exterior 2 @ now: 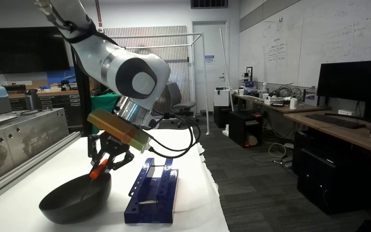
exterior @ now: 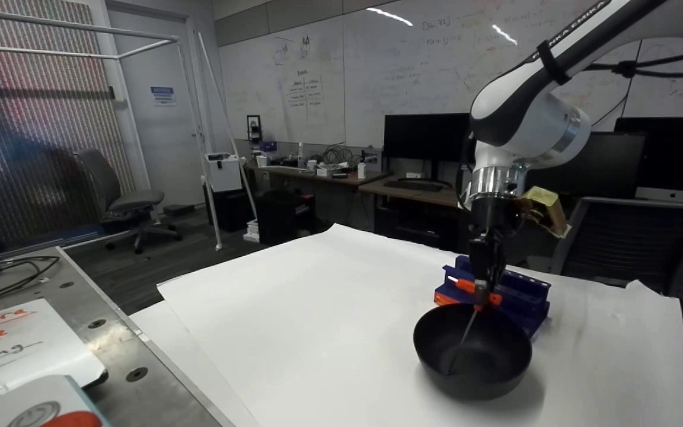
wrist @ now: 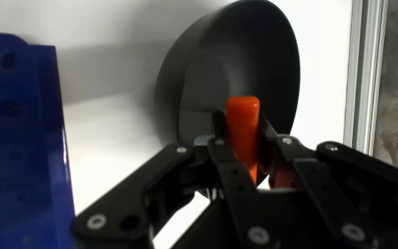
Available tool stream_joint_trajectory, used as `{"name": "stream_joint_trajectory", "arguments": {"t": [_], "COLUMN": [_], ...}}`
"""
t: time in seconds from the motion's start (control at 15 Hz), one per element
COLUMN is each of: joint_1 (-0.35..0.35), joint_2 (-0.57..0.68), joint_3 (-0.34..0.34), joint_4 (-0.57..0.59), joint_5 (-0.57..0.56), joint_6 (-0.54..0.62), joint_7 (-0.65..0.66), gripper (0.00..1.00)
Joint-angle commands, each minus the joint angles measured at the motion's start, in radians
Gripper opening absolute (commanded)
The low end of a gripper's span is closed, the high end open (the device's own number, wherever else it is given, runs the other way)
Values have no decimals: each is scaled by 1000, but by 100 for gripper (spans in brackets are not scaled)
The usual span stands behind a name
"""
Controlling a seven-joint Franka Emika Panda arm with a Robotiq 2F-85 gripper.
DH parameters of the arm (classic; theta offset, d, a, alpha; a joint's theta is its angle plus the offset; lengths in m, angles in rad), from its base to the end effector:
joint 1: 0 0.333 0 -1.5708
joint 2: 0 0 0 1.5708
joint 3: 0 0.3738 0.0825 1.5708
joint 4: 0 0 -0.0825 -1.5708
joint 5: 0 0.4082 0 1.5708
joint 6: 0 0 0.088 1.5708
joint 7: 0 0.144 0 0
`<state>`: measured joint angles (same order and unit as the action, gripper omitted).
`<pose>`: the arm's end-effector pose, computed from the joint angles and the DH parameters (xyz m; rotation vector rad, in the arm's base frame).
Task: Put the metal object with the orange handle in the black bowl
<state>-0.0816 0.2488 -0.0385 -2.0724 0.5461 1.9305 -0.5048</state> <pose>0.5660 -0.0136 0.3009 -2.5739 -0.1105 0.2915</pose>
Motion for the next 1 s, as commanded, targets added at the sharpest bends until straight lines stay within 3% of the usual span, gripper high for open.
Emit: {"name": "stream_joint_trajectory", "arguments": {"t": [0.0,0.07,0.2,0.6,0.93], "joint_1": [-8,-10,-13,-24,-3], "joint_2": [29,26,12,-90,-238], "joint_3": [20,22,21,10,4], "joint_4": [15,16,14,-6,-35], "joint_5": [-17,-16,-21,-80,-183], "joint_6": [5,0,-2,10,70], "joint_7": [46,47,54,46,84], "gripper": [22,47,52,98,100]}}
